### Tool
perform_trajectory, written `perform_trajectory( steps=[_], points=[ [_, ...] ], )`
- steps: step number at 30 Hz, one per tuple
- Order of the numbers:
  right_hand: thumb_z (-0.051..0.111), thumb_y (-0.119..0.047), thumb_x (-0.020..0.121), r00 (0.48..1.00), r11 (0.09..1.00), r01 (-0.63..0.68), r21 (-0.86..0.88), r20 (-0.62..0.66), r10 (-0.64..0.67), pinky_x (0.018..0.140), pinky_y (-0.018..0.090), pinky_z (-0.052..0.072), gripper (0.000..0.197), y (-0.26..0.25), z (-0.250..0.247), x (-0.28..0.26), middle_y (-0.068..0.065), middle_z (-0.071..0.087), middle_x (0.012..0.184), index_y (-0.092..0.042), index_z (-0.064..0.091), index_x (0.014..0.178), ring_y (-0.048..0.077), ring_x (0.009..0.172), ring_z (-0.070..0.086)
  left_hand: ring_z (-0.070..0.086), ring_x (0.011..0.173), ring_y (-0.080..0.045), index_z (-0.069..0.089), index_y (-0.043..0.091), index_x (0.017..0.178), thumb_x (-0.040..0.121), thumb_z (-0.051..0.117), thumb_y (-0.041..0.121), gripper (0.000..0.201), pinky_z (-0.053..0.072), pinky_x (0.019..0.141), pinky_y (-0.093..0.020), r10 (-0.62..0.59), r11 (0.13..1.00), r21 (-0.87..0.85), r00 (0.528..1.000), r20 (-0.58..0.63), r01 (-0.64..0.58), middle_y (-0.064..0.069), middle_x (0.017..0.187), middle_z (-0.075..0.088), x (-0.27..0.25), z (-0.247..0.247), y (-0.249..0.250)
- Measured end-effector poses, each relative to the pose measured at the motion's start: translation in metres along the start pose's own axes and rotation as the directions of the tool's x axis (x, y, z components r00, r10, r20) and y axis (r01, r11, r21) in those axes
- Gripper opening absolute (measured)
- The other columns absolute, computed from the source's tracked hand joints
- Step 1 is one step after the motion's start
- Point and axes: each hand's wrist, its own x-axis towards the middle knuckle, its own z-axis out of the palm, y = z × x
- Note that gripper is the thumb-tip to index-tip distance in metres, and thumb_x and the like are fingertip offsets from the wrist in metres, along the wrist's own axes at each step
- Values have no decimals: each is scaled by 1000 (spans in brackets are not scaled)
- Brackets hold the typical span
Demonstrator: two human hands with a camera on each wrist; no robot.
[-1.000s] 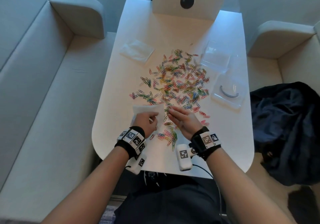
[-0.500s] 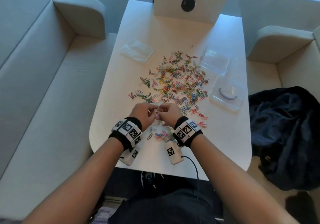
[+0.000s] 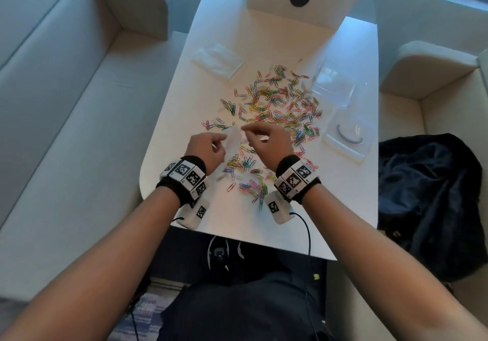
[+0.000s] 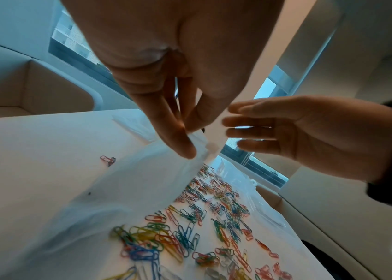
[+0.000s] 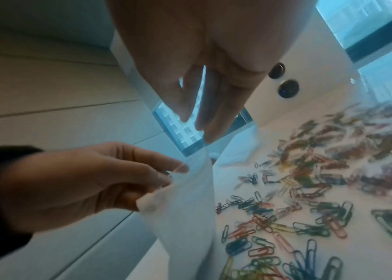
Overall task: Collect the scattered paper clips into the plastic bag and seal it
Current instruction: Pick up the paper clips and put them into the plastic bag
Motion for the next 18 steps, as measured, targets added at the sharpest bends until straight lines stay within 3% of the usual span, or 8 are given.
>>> perform_trajectory(
  steps=[1,3,6,9,11,14,16,18],
  points=[
    [65,-14,87,996,996,84,-11,7,-84,71,21,57,14,-4,-2,-7,-3,74,88,-15,76,95,3,79,68,72,71,-20,69,12,118,90,56,10,31,56,85,-27,-6,1000,-8,1000,-10,6,-11,89,75,-1,-5,-3],
    [61,-11,89,937,954,283,-100,241,-253,73,21,56,17,-7,5,-30,0,74,95,-14,76,98,8,83,68,72,71,-19,69,12,119,90,56,9,32,56,86,-27,1,1000,6,1000,-21,-1,-9,89,75,-1,-18,-10],
    [53,-11,94,656,765,602,-229,688,-310,89,35,55,27,9,36,-71,4,66,124,-17,70,114,21,111,64,70,68,-16,69,13,119,90,56,10,32,55,85,-25,3,999,45,999,-34,-2,-7,88,75,0,-37,-19],
    [50,-11,96,417,641,754,-142,857,-301,99,45,48,39,37,71,-95,8,43,149,-14,54,135,31,134,45,71,67,-15,69,15,118,90,56,11,31,54,85,-23,-27,998,53,998,-58,30,-5,79,75,2,-55,-29],
    [50,-17,97,299,541,832,-126,923,-244,107,48,40,49,56,88,-104,8,27,158,-13,40,145,32,142,33,71,68,-16,69,15,118,90,56,11,31,52,86,-21,-46,998,50,996,-70,50,-6,78,75,0,-63,-33],
    [47,-27,99,276,458,870,-185,951,-142,114,50,28,58,76,103,-106,4,11,162,-16,25,151,29,147,18,71,68,-17,69,15,118,90,57,11,31,54,86,-24,-53,997,49,996,-66,56,-6,79,75,-2,-67,-35],
    [42,-30,100,329,449,858,-250,938,-107,117,52,21,61,83,102,-96,3,5,163,-16,17,154,28,149,12,72,69,-19,69,14,118,90,57,10,31,55,85,-24,-57,998,29,997,-60,59,-7,79,75,0,-67,-36],
    [37,-37,101,429,429,824,-369,902,-48,119,55,10,63,87,91,-75,3,1,163,-17,10,155,30,149,3,72,68,-19,69,13,118,90,57,9,30,54,85,-23,-59,998,22,997,-58,61,-7,80,75,2,-64,-38]
  ],
)
